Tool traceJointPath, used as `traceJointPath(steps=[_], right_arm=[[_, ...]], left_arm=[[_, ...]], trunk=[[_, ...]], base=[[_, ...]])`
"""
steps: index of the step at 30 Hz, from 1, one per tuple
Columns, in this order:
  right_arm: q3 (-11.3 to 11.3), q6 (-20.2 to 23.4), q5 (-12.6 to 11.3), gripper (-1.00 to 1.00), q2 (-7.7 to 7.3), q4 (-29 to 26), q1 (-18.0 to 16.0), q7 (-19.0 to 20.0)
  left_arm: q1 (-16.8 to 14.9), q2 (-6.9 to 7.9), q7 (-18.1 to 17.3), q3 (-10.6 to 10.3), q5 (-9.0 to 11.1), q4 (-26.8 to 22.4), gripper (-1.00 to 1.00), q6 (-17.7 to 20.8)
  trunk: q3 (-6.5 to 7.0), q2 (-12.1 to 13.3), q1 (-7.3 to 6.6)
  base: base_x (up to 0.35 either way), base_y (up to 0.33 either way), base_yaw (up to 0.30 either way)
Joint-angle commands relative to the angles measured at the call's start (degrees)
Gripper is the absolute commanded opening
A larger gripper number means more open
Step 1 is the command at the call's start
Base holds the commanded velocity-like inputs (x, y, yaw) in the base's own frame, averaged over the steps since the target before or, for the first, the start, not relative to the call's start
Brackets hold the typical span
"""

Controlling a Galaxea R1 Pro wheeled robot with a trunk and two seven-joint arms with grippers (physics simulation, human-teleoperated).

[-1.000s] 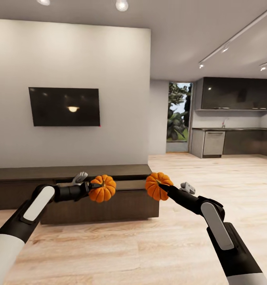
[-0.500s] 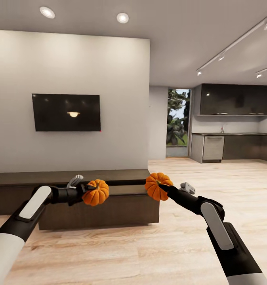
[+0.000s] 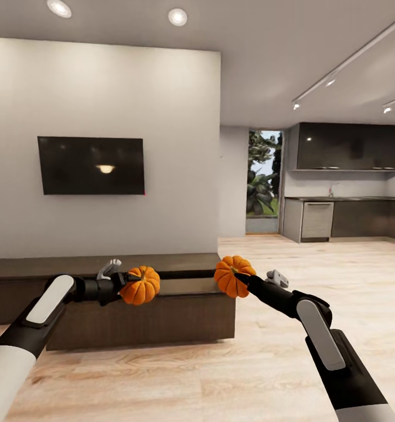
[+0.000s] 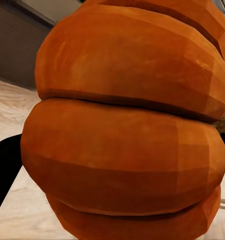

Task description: Place each of the two pumpkins and all three candles from the living room inside a cabinet in the living room (use any cabinet), then make sure every cabinet is closed, and position the cauldron so it is next to a table in the living room.

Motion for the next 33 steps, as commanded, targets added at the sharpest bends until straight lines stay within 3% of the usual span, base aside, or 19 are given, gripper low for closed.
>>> traceJointPath(steps=[1, 13, 22, 33], right_arm=[[0.1, 0.0, -0.7, -1.00, -0.05, -0.1, 0.0, -0.6], [0.3, 0.4, -0.7, -1.00, 0.38, 1.9, -0.2, -1.1], [4.4, 1.1, -0.7, -1.00, 2.26, 8.3, -4.4, -2.1], [6.5, 1.1, -0.7, -1.00, 3.16, 9.1, -4.9, -2.2]], left_arm=[[-0.1, 0.04, 0.6, -0.1, 0.9, -0.1, -1.00, -0.1], [-0.1, -0.20, 0.6, -0.1, 0.9, 0.0, -1.00, -0.1], [-0.1, -0.84, 1.0, -0.1, 0.8, 0.0, -1.00, -0.2], [0.0, -0.86, 1.1, -0.1, 0.7, -0.1, -1.00, -0.1]], trunk=[[-0.08, 0.0, 0.02], [-0.08, 0.0, 0.02], [-0.08, 0.0, 0.02], [-0.08, 0.0, 0.02]], base=[[0.294, -0.169, 0.000], [0.274, -0.197, 0.000], [0.270, -0.193, 0.000], [0.191, -0.056, 0.000]])
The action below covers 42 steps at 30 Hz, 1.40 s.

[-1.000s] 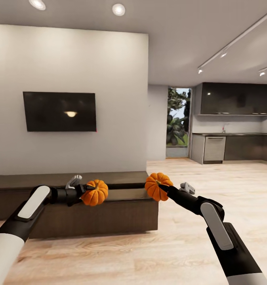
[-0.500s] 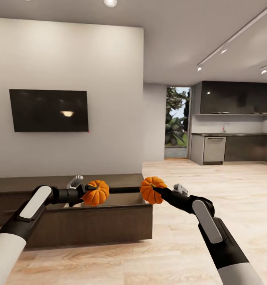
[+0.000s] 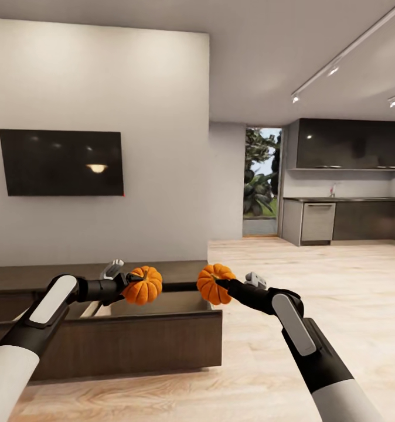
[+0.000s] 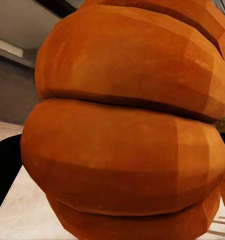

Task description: Place each of the two pumpkins and all three candles from the living room inside a cabinet in the living room (use any cabinet), then make sure every cabinet is closed, and position the cauldron so it is next to a table in the living room.

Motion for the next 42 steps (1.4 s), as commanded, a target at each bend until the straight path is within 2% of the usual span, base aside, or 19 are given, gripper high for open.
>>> traceJointPath(steps=[1, 9, 14, 26, 34, 42], right_arm=[[0.4, 0.0, -0.4, -1.00, -0.04, -0.1, -0.1, -0.6], [0.9, -0.1, -0.5, -1.00, -0.01, -0.4, -0.1, -0.7], [0.9, -0.1, -0.5, -1.00, 0.05, -0.5, -0.1, -0.7], [0.9, -0.1, -0.6, -1.00, 0.36, -0.6, 0.0, -0.7], [0.9, -0.2, -0.6, -1.00, 0.80, -0.7, 0.0, -0.7], [0.9, -0.2, -0.6, -1.00, 0.86, -0.7, 0.0, -0.7]], left_arm=[[0.0, 0.05, 0.6, -0.1, 0.6, 0.0, -1.00, 0.0], [0.0, 0.01, 0.6, -0.1, 0.7, 0.0, -1.00, 0.0], [0.0, 0.01, 0.6, -0.1, 0.7, 0.0, -1.00, 0.0], [0.0, 0.01, 0.6, -0.1, 0.6, -0.1, -1.00, 0.0], [0.0, -0.02, 0.6, -0.2, 0.6, -0.1, -1.00, 0.0], [0.0, 0.01, 0.4, -0.4, 0.4, -0.1, -1.00, 0.0]], trunk=[[-0.08, 0.0, 0.00], [-0.08, 0.0, 0.00], [-0.32, 0.0, 0.00], [-0.70, 0.0, 0.00], [-0.40, 0.0, 0.00], [-0.04, 0.0, 0.00]], base=[[0.160, 0.075, 0.000], [0.218, 0.136, 0.001], [0.163, -0.050, 0.089], [0.028, -0.033, 0.087], [0.019, -0.001, 0.218], [0.208, -0.019, 0.252]])
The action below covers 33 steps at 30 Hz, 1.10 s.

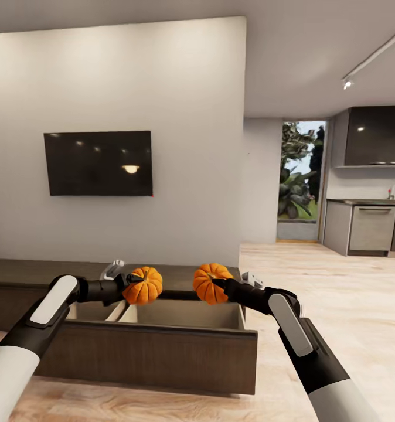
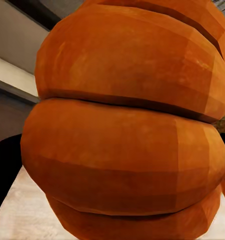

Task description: Place each of the two pumpkins and all three candles from the living room inside a cabinet in the living room (use any cabinet), then make sure every cabinet is closed, and position the cauldron so it is next to a table in the living room.

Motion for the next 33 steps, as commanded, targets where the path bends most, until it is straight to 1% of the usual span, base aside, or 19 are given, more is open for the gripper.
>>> traceJointPath(steps=[1, 15, 23, 33], right_arm=[[0.1, 0.0, -0.6, -1.00, -0.06, -0.1, 0.0, -0.6], [0.1, 0.1, -0.6, -1.00, -0.05, -0.2, 0.0, -0.4], [0.1, 0.1, -0.6, -1.00, -0.05, -0.2, 0.0, -0.2], [0.1, 0.1, -0.6, -1.00, -0.05, -0.2, 0.0, -0.1]], left_arm=[[-0.1, 0.03, 0.6, -0.1, 1.0, -0.1, -1.00, -0.1], [0.0, 0.07, 0.0, -0.2, 0.9, 0.0, -1.00, -0.1], [0.0, 0.08, 0.0, -0.2, 1.0, 0.0, -1.00, 0.0], [0.0, 0.08, 0.0, -0.2, 0.9, -0.1, -1.00, -0.1]], trunk=[[-0.05, 0.0, 0.01], [0.02, 0.0, 0.01], [0.03, 0.0, 0.01], [0.28, 0.0, 0.01]], base=[[0.194, -0.118, 0.165], [0.159, -0.126, 0.026], [0.239, 0.115, -0.004], [0.095, 0.056, -0.093]])
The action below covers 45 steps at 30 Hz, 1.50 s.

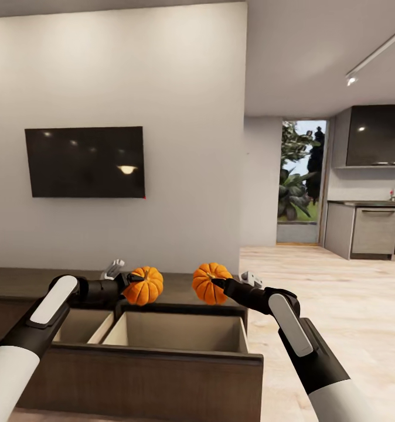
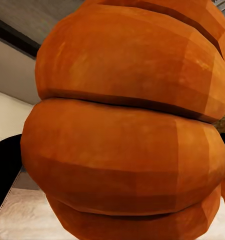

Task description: Place each of the two pumpkins and all three candles from the living room inside a cabinet in the living room (use any cabinet), then make sure every cabinet is closed, and position the cauldron so it is next to a table in the living room.

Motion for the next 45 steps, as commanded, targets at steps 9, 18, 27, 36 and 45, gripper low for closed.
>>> traceJointPath(steps=[9, 18, 27, 36, 45], right_arm=[[0.1, 0.0, -0.6, -1.00, -0.05, -0.1, -0.1, -0.6], [0.1, 0.0, -0.6, -1.00, -0.05, -0.1, -0.1, -0.6], [0.1, 0.0, -0.6, -1.00, -0.05, -0.2, -0.1, -0.6], [0.1, 0.1, -0.6, -1.00, -0.06, -0.2, 0.0, -0.5], [0.1, 0.1, -0.6, -1.00, -0.05, -0.2, 0.0, -0.5]], left_arm=[[0.0, 0.05, 0.7, -0.1, 0.7, -0.4, -1.00, 0.0], [0.0, 0.05, 0.7, 0.2, 0.8, -0.5, -1.00, 0.0], [0.0, 0.05, 0.9, 0.1, 0.8, -0.2, -1.00, 0.0], [0.0, 0.05, 1.1, 0.1, 0.8, 0.0, -1.00, 0.0], [0.0, 0.05, 1.2, 0.1, 0.8, 0.0, -1.00, 0.0]], trunk=[[-0.06, 0.0, 0.00], [-0.68, -0.5, 0.28], [-2.68, -0.6, 0.51], [-4.67, -0.7, 0.75], [-6.66, -0.8, 0.98]], base=[[0.047, 0.023, -0.007], [0.002, 0.001, 0.000], [0.000, 0.000, 0.000], [0.000, 0.000, 0.000], [0.000, 0.000, 0.000]])
